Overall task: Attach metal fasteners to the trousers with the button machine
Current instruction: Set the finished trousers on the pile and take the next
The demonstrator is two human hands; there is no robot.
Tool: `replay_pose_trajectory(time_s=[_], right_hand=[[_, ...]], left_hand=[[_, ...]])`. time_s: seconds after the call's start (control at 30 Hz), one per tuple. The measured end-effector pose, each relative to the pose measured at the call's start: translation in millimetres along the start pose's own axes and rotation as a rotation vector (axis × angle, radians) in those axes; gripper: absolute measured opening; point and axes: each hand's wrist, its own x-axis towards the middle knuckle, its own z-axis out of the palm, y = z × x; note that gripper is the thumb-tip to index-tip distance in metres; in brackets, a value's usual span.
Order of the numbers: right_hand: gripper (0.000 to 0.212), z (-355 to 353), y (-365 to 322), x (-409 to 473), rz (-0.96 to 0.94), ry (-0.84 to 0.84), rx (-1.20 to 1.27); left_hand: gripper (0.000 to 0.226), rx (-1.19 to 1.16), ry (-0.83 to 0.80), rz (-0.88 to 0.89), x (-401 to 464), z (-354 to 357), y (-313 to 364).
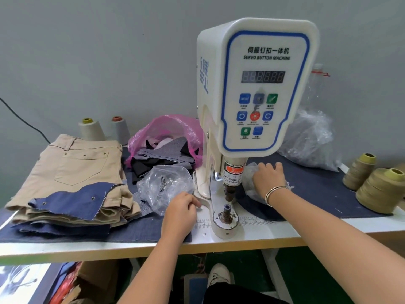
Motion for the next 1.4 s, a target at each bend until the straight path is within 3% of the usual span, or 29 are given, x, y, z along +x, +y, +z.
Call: replay_pose_trajectory(time_s=[0.23, 0.43, 0.67, 0.73, 0.87, 1.03, 1.07, 1.1, 1.23, 1.4], right_hand=[[0.023, 5, 4, -5, 0.065, 0.036, 0.104], [0.025, 4, 7, -3, 0.017, -0.036, 0.172], [0.024, 7, 10, -4, 0.002, 0.021, 0.210], [0.024, 8, 14, -4, 0.012, 0.019, 0.339], [0.017, 4, 30, -5, 0.168, 0.060, 0.845], [0.005, -19, 38, -43, 0.279, 0.445, 1.085], [0.006, -24, 34, -54, 0.285, 0.459, 1.131], [0.006, -30, 29, -66, 0.287, 0.394, 1.243], [0.008, -50, -9, -108, 0.304, -0.279, 1.857], [0.014, -60, -31, -118, 0.367, -0.503, 2.189]], left_hand=[[0.030, 0.006, 0.003, -0.009, 0, 1, 0], [0.030, 0.006, -0.008, -0.005, -1, 1, 0], [0.030, -0.001, -0.006, -0.006, -2, 0, 1], [0.030, 0.004, -0.005, -0.008, -2, -1, 1], [0.030, 0.001, -0.006, -0.004, -2, 0, 0], [0.031, 0.011, -0.010, 0.001, 0, 1, -1], [0.031, 0.012, -0.010, 0.001, 0, 1, -1], [0.030, 0.014, -0.009, 0.000, 0, 1, -1], [0.029, 0.021, -0.004, 0.006, -1, 1, -1], [0.029, 0.027, -0.001, 0.014, -4, 2, -2]])
